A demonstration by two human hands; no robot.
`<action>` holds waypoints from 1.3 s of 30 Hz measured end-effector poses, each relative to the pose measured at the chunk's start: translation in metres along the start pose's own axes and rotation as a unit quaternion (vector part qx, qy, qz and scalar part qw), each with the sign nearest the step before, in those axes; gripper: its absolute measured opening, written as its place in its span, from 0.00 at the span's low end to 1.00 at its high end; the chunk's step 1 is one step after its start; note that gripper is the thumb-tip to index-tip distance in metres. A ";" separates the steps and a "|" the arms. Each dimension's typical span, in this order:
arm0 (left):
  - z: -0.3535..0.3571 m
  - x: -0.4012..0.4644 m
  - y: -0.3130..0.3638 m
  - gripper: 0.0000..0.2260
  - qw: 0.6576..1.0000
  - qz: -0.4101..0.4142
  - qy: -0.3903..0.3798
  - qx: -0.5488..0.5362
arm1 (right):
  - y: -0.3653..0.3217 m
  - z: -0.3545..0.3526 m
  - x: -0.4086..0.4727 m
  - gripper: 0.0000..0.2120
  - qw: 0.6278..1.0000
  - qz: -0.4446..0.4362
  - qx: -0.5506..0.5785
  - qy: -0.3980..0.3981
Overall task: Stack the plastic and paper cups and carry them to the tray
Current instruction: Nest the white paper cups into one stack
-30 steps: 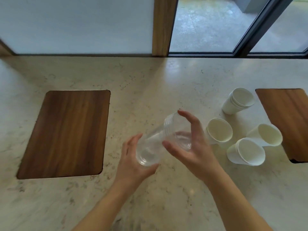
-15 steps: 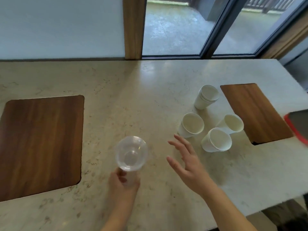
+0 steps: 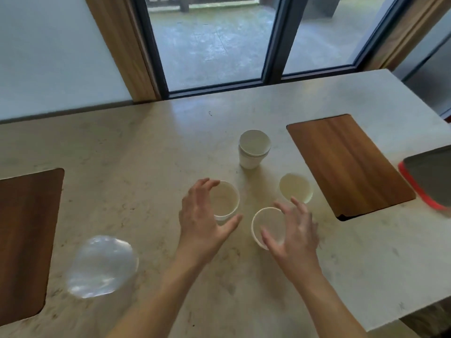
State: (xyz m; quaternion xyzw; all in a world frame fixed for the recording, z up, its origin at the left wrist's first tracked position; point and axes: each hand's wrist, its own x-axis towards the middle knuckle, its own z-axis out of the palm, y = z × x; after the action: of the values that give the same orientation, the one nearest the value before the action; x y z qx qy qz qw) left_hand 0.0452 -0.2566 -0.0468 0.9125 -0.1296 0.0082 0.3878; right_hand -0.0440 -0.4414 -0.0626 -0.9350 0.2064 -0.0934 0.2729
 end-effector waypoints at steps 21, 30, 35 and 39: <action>-0.010 -0.040 0.096 0.37 0.994 0.106 -0.032 0.006 | 0.032 -0.006 0.021 0.17 0.851 0.171 0.381 -0.318; 0.035 -0.051 0.050 0.38 0.994 0.046 -0.103 -0.004 | 0.036 -0.017 -0.002 0.14 0.780 0.257 0.466 -0.330; 0.056 -0.058 0.041 0.40 0.990 0.055 -0.128 -0.025 | 0.060 -0.028 0.009 0.09 0.919 0.174 0.332 -0.120; 0.064 -0.054 0.041 0.39 0.993 0.055 -0.095 -0.045 | 0.074 -0.034 0.046 0.16 0.977 0.055 0.207 0.009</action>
State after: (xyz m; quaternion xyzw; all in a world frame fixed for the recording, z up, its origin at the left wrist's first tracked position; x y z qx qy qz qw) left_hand -0.0227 -0.3162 -0.0690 0.8823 -0.2164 -0.0625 0.4133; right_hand -0.0375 -0.5342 -0.0723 -0.8448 0.2364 -0.1274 0.4629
